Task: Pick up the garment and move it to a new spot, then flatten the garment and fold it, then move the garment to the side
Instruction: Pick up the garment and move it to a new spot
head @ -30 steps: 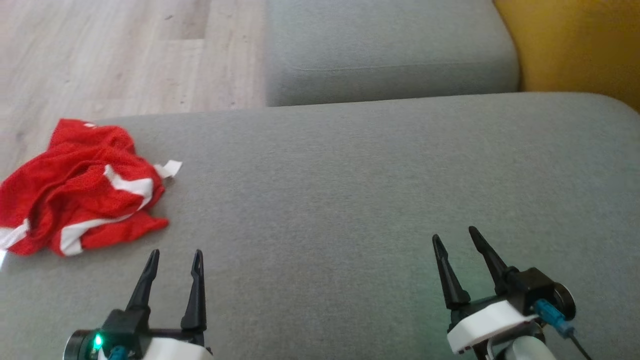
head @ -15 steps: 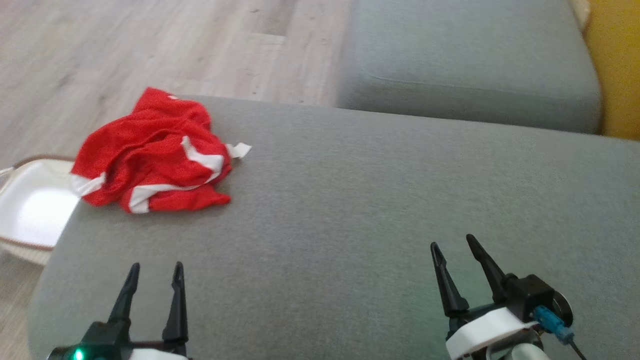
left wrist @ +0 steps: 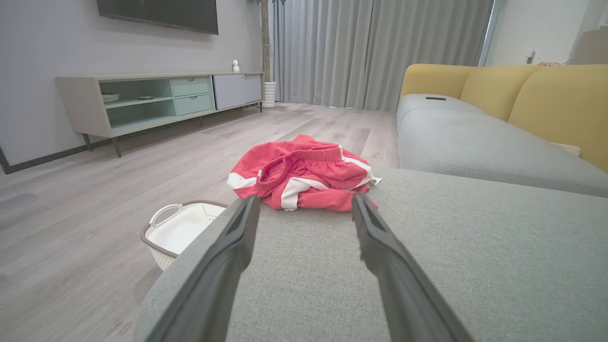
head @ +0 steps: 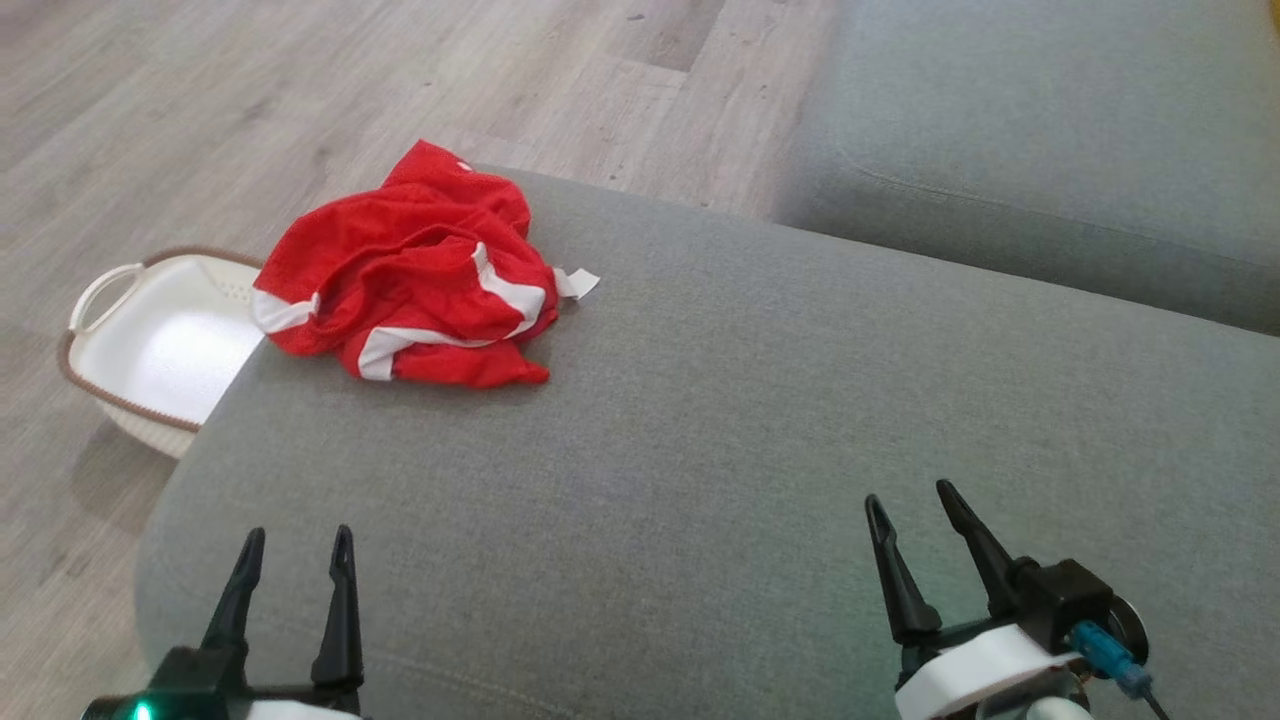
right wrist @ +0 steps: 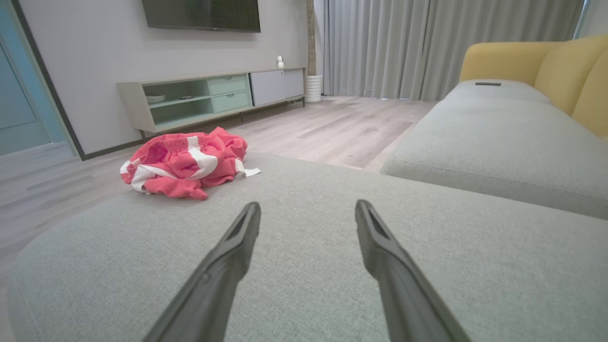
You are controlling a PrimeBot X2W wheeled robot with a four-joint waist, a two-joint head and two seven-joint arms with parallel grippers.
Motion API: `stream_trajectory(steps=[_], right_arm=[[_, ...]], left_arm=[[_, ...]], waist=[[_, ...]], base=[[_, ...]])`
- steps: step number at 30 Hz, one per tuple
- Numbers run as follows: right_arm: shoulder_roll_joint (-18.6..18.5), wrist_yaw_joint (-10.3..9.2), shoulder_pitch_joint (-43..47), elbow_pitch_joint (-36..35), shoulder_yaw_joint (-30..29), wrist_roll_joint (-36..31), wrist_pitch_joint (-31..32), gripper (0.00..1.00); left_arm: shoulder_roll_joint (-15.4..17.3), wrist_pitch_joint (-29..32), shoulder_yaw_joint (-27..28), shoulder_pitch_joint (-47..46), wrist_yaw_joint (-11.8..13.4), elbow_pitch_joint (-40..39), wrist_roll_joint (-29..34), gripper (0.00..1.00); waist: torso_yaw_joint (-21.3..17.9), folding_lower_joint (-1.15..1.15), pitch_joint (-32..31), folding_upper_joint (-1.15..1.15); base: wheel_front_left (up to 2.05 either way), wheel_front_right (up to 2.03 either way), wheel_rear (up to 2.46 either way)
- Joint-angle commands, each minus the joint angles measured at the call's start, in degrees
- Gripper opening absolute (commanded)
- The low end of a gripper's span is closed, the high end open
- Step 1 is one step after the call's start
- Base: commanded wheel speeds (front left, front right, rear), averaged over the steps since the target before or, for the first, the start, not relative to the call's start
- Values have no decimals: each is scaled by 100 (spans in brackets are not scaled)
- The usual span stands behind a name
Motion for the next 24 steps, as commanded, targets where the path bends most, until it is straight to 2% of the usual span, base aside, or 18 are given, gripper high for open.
stream_trajectory(steps=[1,4,11,17,19,23,24], right_arm=[[-42,13,-158,-187,93,25,-78,100],[-42,13,-157,-181,68,-9,-78,100],[-42,13,-494,-221,-333,-434,-78,100],[-99,13,-781,-310,-686,-847,-78,100],[-185,13,-868,-356,-744,-886,-78,100],[-374,13,-1046,-446,-832,-890,-78,100],[-374,13,-1046,-446,-832,-890,-78,100]], left_arm=[[4,-70,178,-154,18,-217,47,100],[-7,-70,204,-137,48,-260,39,100],[-30,-70,361,-542,276,-691,55,100],[347,-70,305,-1882,36,-793,207,100],[421,-70,333,-2472,-85,-516,72,100],[637,-70,314,-3653,-269,573,0,100],[637,-70,314,-3653,-269,573,0,100]], waist=[[47,0,32,0],[76,0,112,0],[-60,0,988,0],[-118,0,1755,0],[-142,0,1978,0],[-200,0,2326,0],[-200,0,2326,0]], base=[[0,0,0],[0,0,0],[0,0,0],[0,0,0],[0,0,0],[0,0,0],[0,0,0]])
